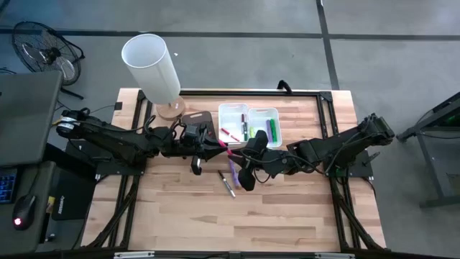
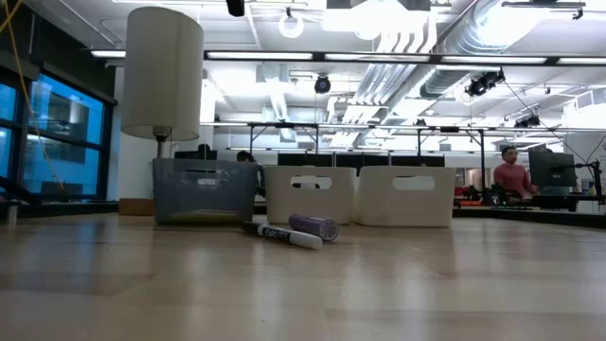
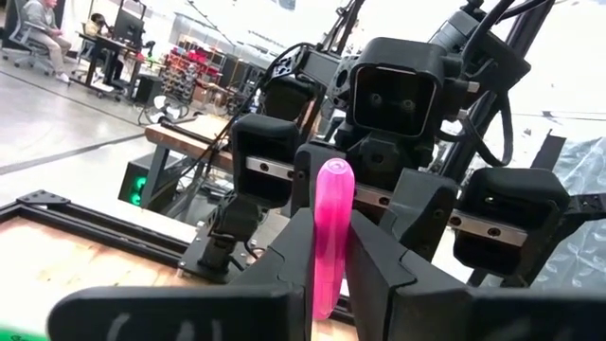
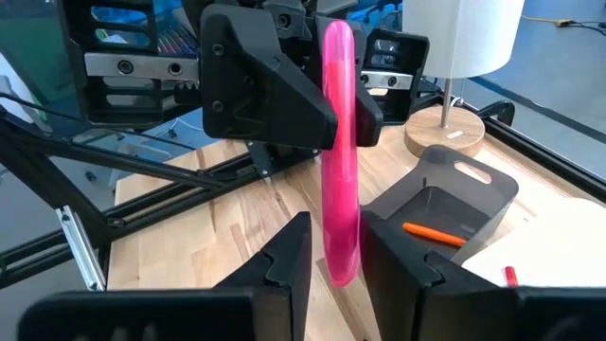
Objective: Pick & Place Markers
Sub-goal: Put the pink pen into the black bin
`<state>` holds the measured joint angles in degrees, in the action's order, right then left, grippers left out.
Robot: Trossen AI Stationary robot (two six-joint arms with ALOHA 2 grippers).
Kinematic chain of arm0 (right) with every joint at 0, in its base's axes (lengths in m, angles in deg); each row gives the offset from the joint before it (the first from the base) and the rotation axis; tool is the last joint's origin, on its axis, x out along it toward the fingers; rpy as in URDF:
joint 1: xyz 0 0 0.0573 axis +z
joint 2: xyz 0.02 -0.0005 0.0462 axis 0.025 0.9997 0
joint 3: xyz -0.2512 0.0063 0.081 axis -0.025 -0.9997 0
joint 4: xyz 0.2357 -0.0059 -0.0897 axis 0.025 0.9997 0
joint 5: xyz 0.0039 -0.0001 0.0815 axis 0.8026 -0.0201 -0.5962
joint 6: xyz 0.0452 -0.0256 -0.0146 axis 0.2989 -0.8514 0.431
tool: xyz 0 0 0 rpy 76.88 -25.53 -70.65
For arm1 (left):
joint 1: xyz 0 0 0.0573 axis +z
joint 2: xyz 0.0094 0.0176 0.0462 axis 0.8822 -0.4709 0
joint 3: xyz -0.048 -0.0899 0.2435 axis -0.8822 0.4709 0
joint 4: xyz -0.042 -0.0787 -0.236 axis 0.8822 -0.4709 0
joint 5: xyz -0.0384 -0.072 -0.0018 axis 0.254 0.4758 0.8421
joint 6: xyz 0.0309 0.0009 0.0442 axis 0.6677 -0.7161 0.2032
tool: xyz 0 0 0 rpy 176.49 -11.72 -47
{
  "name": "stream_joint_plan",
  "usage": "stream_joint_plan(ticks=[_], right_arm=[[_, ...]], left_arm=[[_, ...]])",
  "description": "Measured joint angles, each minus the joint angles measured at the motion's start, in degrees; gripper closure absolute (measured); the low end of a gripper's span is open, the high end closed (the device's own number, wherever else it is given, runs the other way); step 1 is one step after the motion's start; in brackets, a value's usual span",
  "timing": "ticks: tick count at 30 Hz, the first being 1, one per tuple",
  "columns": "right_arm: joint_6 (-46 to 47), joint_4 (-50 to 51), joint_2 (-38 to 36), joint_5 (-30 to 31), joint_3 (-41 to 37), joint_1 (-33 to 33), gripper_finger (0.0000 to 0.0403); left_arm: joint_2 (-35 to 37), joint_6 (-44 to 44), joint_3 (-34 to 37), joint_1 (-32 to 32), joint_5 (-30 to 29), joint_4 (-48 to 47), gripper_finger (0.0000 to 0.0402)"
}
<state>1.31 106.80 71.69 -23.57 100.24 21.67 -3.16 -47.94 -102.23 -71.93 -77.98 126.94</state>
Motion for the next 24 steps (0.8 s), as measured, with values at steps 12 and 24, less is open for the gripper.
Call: stream_joint_plan(ticks=[12,24], right_arm=[[0.12,5.2,-2.63,1.06,0.0,0.01,0.0269],[4.89,21.58,-11.2,2.72,0.07,0.05,0.0258]], left_arm=[[0.0,0.05,0.0,0.02,0.11,0.04,0.0368],[0.0,1.09,0.0,0.02,-0.09,-1.31,0.0368]])
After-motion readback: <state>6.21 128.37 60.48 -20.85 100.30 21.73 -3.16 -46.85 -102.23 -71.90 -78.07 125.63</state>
